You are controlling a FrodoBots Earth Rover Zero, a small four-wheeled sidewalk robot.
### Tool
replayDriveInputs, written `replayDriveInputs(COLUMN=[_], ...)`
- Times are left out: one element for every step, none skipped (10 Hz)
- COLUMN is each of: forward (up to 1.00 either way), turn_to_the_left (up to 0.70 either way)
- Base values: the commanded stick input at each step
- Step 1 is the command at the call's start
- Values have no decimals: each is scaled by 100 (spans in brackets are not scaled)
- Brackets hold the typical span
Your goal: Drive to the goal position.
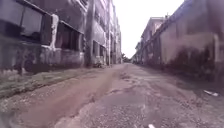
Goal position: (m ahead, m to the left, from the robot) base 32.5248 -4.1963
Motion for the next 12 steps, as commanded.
replayDriveInputs(forward=[70,70,70,70,70,70,70,70,70,70,70,70], turn_to_the_left=[0,0,0,0,0,-21,-32,-35,-35,-35,-35,-35])
